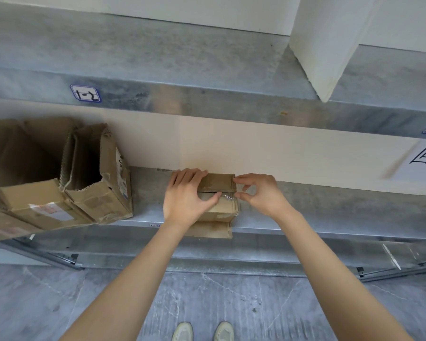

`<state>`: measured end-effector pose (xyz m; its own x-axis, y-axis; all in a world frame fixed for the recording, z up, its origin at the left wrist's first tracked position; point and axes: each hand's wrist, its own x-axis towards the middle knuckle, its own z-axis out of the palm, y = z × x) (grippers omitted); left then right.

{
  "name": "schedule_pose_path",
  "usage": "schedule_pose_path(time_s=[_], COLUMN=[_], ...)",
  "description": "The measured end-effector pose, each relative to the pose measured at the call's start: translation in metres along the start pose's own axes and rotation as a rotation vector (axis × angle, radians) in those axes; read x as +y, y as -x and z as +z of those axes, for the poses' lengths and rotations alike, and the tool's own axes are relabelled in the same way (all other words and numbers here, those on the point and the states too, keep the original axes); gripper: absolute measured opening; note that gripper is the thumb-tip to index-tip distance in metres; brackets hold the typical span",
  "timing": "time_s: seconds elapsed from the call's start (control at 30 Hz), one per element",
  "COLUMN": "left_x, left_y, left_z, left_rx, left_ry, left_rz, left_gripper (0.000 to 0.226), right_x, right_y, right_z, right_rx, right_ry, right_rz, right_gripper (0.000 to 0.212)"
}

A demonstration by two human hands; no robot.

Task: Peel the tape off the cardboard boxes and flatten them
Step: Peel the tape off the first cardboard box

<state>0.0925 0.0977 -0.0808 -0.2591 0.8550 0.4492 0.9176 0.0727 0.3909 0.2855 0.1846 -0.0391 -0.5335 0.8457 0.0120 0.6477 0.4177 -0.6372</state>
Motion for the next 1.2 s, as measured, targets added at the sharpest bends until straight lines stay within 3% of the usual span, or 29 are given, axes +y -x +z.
schedule_pose_path(time_s=[0.17,0.37,0.6,0.8,1.2], left_x=[0.001,0.001,0.028,0.043,0.039], left_y=[0.0,-0.003,-0.016,-0.013,-0.015], left_z=[-0.002,-0.002,0.007,0.019,0.024], left_rx=[-0.007,0.006,-0.185,-0.222,-0.196], left_ry=[0.0,0.039,0.07,-0.08,-0.13], left_rz=[-0.003,-0.013,-0.249,-0.177,-0.165], left_gripper=[0.058,0.052,0.044,0.063,0.056], right_x=[-0.003,0.003,0.008,0.017,0.025], right_y=[-0.001,0.005,0.007,0.01,0.007], right_z=[-0.004,0.0,0.011,0.012,0.005], right_rx=[-0.055,0.046,0.123,0.154,0.153], right_ry=[0.0,-0.127,-0.235,-0.25,-0.236], right_rz=[-0.006,0.052,0.076,0.046,-0.037], right_gripper=[0.04,0.029,0.026,0.032,0.014])
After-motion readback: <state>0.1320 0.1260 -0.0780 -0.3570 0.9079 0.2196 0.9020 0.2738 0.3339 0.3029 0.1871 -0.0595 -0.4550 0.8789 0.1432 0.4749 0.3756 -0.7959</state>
